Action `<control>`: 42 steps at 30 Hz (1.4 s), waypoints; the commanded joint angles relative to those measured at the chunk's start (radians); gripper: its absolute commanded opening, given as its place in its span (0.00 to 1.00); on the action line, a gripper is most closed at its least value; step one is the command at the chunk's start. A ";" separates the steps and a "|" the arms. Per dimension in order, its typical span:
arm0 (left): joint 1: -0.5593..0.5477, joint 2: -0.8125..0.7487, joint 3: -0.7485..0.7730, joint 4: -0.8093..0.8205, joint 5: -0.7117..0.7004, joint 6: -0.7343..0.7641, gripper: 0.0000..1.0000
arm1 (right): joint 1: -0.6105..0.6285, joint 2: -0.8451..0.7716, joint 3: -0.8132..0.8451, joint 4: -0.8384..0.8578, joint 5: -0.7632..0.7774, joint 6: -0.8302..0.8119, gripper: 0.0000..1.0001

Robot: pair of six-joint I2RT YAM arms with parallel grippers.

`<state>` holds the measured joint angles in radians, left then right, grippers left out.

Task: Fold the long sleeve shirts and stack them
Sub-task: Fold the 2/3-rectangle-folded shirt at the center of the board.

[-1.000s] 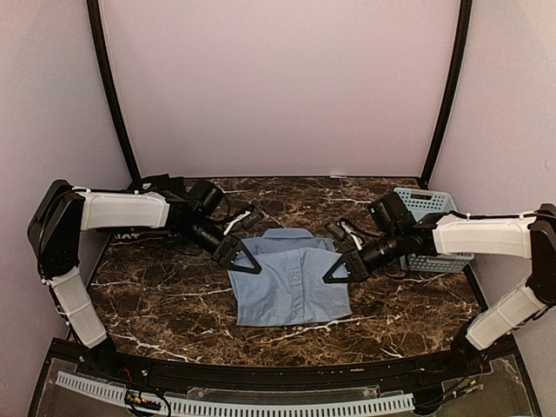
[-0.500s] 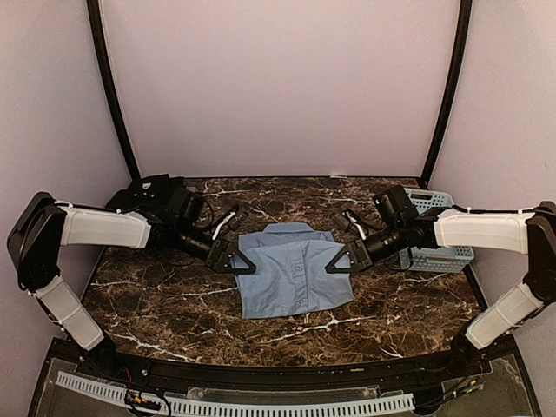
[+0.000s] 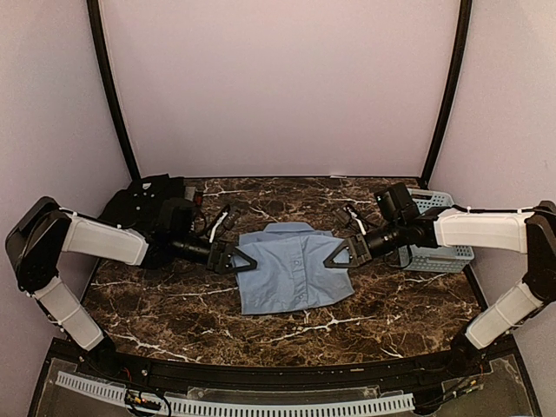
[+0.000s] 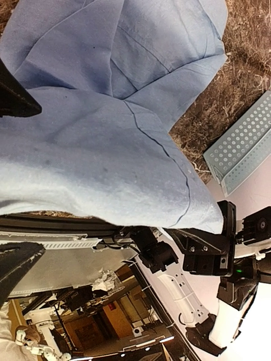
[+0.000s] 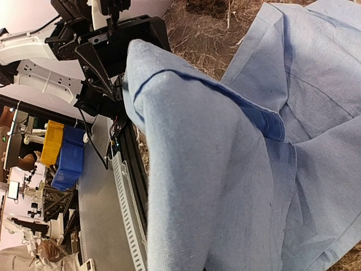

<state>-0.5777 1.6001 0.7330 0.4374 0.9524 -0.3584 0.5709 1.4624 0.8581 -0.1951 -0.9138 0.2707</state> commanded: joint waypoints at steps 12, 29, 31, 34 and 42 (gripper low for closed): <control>-0.041 0.047 -0.079 0.343 -0.022 -0.172 0.63 | -0.028 0.005 -0.016 0.134 -0.034 0.071 0.00; -0.078 -0.136 -0.032 -0.123 -0.062 -0.172 0.00 | -0.008 -0.191 -0.107 -0.107 -0.033 0.089 0.00; -0.109 -0.176 -0.035 -0.206 -0.088 -0.156 0.00 | 0.007 -0.234 -0.130 -0.131 -0.030 0.109 0.00; -0.152 -0.234 -0.049 -0.287 -0.102 -0.187 0.00 | 0.046 -0.297 -0.181 -0.136 -0.030 0.166 0.00; -0.201 -0.306 -0.062 -0.302 -0.116 -0.306 0.00 | 0.077 -0.376 -0.203 -0.124 -0.013 0.260 0.00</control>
<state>-0.7925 1.3190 0.6693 0.2176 0.8623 -0.6125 0.6655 1.0840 0.6407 -0.2985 -0.9409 0.4896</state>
